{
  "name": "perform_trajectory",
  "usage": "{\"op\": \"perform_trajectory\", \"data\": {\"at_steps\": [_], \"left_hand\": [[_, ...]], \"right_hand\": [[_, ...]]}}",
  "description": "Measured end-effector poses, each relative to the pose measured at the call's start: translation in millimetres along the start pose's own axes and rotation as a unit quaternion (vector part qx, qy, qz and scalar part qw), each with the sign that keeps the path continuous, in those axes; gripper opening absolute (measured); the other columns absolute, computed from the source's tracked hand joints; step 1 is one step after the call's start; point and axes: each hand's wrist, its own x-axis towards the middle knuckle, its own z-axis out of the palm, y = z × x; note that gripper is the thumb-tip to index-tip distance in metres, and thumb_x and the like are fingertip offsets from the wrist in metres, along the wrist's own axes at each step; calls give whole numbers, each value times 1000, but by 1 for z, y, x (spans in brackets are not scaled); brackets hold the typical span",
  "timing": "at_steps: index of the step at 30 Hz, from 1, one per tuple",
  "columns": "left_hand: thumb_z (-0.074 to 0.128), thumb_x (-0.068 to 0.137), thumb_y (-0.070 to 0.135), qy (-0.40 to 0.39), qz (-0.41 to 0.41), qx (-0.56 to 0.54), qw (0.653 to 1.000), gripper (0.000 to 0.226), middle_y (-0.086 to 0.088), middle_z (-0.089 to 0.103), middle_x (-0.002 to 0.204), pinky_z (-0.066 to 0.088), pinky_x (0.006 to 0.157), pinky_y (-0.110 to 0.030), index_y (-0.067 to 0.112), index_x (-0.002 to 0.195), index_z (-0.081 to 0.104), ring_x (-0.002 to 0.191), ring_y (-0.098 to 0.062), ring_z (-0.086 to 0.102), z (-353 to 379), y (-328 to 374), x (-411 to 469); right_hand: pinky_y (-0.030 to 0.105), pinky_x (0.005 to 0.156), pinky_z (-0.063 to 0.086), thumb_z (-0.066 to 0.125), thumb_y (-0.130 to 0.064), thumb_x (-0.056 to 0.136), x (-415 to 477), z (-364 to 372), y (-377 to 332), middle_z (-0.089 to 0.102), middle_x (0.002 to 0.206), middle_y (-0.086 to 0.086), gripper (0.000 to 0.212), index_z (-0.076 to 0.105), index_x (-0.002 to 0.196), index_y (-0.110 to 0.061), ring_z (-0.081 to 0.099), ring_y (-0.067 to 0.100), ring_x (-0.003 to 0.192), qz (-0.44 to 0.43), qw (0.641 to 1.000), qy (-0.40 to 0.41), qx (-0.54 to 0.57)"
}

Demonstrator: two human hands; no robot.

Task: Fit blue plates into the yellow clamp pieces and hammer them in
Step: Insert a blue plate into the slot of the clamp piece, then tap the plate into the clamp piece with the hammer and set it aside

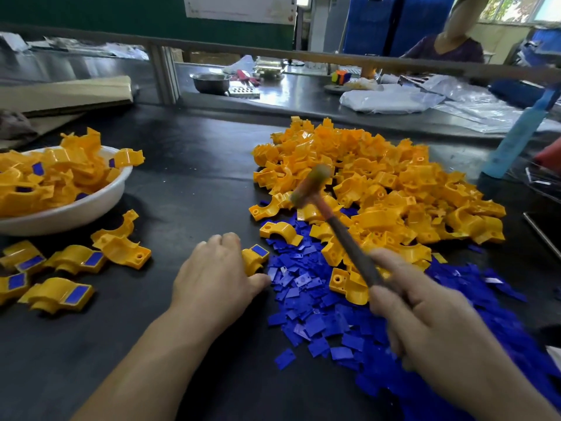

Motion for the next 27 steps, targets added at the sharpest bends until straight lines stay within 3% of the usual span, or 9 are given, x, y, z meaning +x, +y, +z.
{"op": "perform_trajectory", "data": {"at_steps": [3, 7, 9, 13, 16, 18, 21, 24, 27], "left_hand": [[63, 82, 55, 18, 26, 13, 999, 41, 5, 58, 110, 35, 66, -30, 28, 113, 56, 102, -18, 54, 0, -1, -1], [61, 83, 47, 1, 41, 5, 999, 32, 6, 57, 107, 38, 67, -31, 29, 110, 56, 102, -18, 54, -4, -10, 1], [63, 83, 45, -8, 42, -9, 999, 30, 5, 57, 105, 39, 69, -31, 27, 106, 56, 101, -18, 54, -4, -11, 3], [66, 82, 43, -8, 46, -16, 999, 30, 5, 57, 104, 38, 68, -30, 26, 105, 57, 99, -19, 55, -5, -10, 4], [66, 82, 43, -2, 46, -23, 999, 30, 4, 58, 105, 38, 69, -30, 25, 104, 57, 99, -20, 55, -3, -11, 3], [66, 82, 41, 7, 50, -29, 998, 28, 3, 58, 106, 37, 69, -30, 24, 103, 57, 100, -21, 56, -2, -11, 4], [66, 83, 41, 9, 52, -26, 998, 30, 3, 59, 108, 38, 69, -29, 23, 105, 57, 100, -20, 55, 0, -11, 6], [68, 82, 44, 0, 49, -25, 998, 34, 4, 58, 109, 37, 69, -28, 24, 107, 57, 101, -19, 54, 1, -12, 7], [68, 81, 45, 1, 51, -23, 998, 34, 3, 58, 109, 36, 69, -29, 24, 105, 57, 102, -20, 55, 0, -12, 5]], "right_hand": [[33, 53, 52, 46, -40, 92, 1, 14, 1, 61, 78, -18, 48, 24, 98, -82, 60, 12, 63, -13, 998, -38, -41], [23, 61, 51, 48, -39, 94, 1, 18, 5, 59, 72, -20, 46, 25, 104, -77, 59, 2, 67, -35, 996, -42, -68], [17, 65, 48, 48, -38, 94, 2, 19, 5, 57, 81, -32, 43, 27, 107, -73, 57, -4, 74, -50, 994, -53, -87], [16, 81, 47, 45, -41, 96, 4, 23, 5, 59, 106, -24, 41, 28, 129, -57, 56, -4, 94, -65, 984, -69, -148], [12, 75, 46, 46, -43, 95, 6, 21, 3, 57, 93, -26, 42, 28, 128, -61, 53, -10, 85, -57, 986, -60, -148], [8, 74, 42, 48, -41, 94, 6, 23, 1, 56, 86, -28, 44, 27, 122, -67, 48, -15, 89, -75, 986, -29, -147], [12, 79, 44, 44, -40, 96, 9, 31, -2, 56, 102, -27, 47, 25, 135, -57, 52, -5, 95, -100, 982, -10, -162], [17, 85, 43, 40, -40, 98, 17, 32, -5, 57, 116, -19, 49, 20, 143, -48, 52, 0, 99, -78, 974, -49, -207], [11, 78, 43, 45, -40, 96, 16, 26, -3, 57, 106, -28, 48, 29, 140, -50, 53, -5, 93, -90, 976, -29, -196]]}}
